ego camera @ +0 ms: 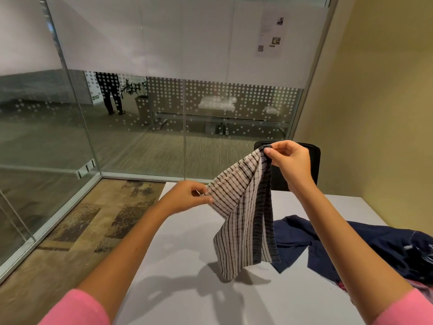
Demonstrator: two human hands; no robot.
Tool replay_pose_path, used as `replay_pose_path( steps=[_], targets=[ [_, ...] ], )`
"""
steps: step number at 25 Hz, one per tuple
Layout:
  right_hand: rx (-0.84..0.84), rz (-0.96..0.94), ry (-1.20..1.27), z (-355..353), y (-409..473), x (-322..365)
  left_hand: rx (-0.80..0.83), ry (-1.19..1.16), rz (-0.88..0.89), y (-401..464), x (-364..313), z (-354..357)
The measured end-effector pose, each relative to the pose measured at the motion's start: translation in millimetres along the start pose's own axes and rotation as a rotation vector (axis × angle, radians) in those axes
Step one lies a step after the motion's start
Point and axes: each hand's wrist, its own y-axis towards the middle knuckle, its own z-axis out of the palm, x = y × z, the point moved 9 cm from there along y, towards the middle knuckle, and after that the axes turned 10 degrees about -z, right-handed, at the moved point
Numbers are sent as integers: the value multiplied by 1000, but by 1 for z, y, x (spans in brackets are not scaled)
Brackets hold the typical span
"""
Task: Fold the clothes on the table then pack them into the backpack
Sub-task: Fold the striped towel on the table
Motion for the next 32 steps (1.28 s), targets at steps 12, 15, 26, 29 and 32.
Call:
replay_pose_path(
  steps=[12,15,26,29,32],
  targets=[
    [150,72,-142,-16,8,-29,-365,46,137,25,-76,-105],
    [134,44,-148,-14,9,-24,-400,-28,122,27,-65,-113],
    [213,-208,-131,39,-6,29,-113,105,99,27,-81,-50],
    [242,-296,-196,49,-12,37,-107,-23,200,26,-112,-29],
    [241,-361,-259,45,-16,40,-163,-66,250,25,-123,-23]
  ],
)
